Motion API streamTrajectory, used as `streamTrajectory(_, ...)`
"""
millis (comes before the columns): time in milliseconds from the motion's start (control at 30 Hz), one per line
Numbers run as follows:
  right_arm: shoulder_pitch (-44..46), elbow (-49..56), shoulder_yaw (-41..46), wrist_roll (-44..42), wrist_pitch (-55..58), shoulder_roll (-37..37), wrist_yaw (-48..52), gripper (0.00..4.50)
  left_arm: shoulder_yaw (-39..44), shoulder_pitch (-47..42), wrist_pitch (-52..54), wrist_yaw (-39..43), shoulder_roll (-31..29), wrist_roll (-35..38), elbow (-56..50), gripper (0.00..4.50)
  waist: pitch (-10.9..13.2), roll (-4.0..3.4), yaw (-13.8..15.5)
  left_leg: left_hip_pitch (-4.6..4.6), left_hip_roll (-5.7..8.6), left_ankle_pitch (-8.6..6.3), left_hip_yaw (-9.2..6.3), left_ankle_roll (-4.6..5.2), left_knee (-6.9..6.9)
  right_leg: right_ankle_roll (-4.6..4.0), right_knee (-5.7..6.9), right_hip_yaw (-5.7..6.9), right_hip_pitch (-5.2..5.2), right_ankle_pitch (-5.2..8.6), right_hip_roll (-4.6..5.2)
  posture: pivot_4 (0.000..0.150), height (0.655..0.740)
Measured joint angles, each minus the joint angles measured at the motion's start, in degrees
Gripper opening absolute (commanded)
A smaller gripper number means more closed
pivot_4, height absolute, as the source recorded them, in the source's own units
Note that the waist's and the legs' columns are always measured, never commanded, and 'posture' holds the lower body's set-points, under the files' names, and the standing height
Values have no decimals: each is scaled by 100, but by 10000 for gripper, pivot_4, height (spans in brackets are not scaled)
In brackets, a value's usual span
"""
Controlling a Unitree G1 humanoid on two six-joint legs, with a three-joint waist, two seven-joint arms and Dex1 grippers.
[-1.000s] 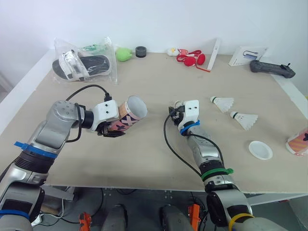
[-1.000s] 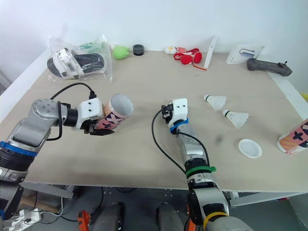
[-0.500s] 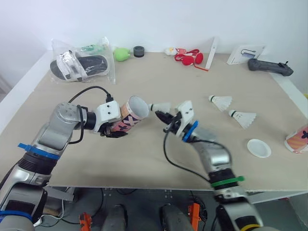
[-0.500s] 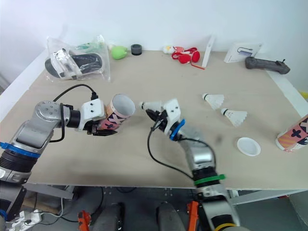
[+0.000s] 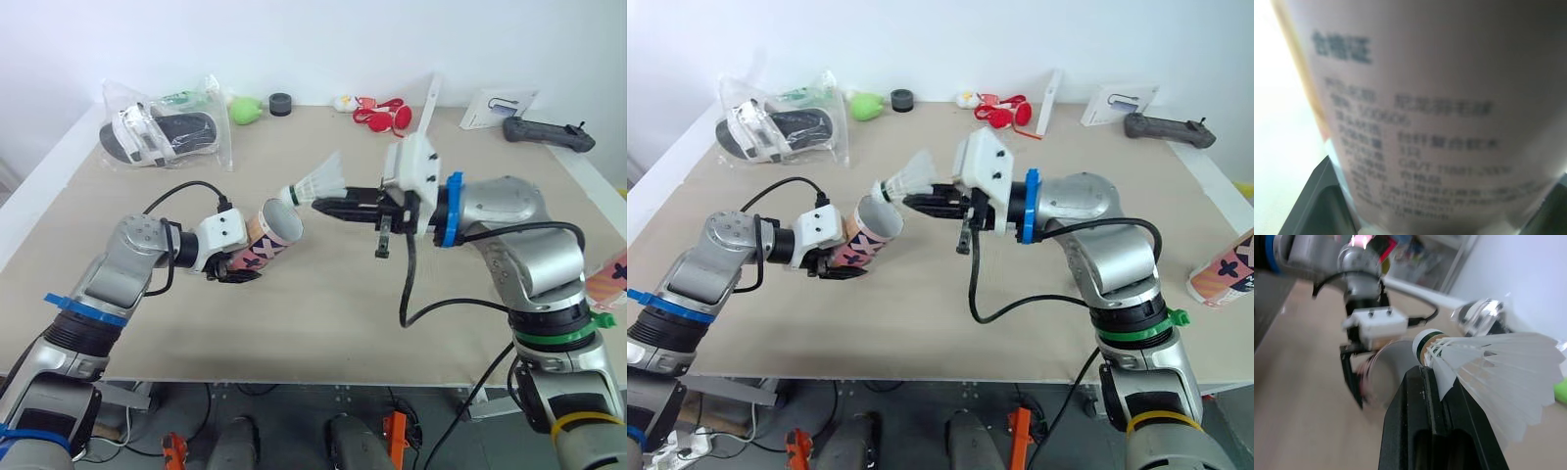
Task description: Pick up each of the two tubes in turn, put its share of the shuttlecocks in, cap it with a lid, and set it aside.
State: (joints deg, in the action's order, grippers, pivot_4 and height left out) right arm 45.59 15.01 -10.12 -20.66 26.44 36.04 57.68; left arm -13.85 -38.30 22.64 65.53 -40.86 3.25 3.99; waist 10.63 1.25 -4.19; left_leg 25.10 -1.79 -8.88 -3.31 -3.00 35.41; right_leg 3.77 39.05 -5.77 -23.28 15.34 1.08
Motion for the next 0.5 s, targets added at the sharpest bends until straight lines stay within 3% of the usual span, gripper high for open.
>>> streamTrajectory(200, -134, 0, -393, 426, -164, -28, -10, 999, 0, 19, 29, -4, 73, 1, -5, 29345, 0, 1, 1, 2, 0, 0, -1, 0, -1, 0, 0, 1, -2, 0, 0, 1500, 7400)
streamTrajectory(233, -134, 0, -392, 430, -172, -40, -11, 5362, 0, 19, 29, -3, 79, 1, -5, 29345, 0, 1, 1, 2, 0, 0, -1, 0, -1, 0, 0, 1, -2, 0, 0, 1500, 7400)
streamTrajectory(300, -134, 1, -393, 444, -176, -127, -13, 9975, 0, 20, 29, -3, 86, 0, -5, 29345, 0, 1, 1, 1, -1, 0, -1, 0, -1, -1, 0, 1, -2, 0, -1, 1500, 7400)
streamTrajectory(400, -134, 11, -382, 356, -96, -241, -29, 22819, 0, 20, 30, -2, 92, 0, -5, 29345, 1, 1, 0, 1, -1, 0, -2, 0, 0, -1, 0, 2, -1, 0, -1, 1500, 7400)
streamTrajectory(467, -137, 57, -344, 263, -2, -294, -47, 25271, 0, 20, 30, -2, 97, 0, -5, 29345, 1, 1, 0, 2, -1, 0, -2, 0, -1, -1, 0, 2, -1, 0, -1, 1500, 7400)
streamTrajectory(500, -189, 216, -185, 29, 189, -350, -109, 32364, 0, 20, 31, -1, 107, 0, -7, 29345, 1, 1, 1, 2, -1, 0, -3, 0, -1, -2, 0, 3, -1, -1, -1, 1500, 7400)
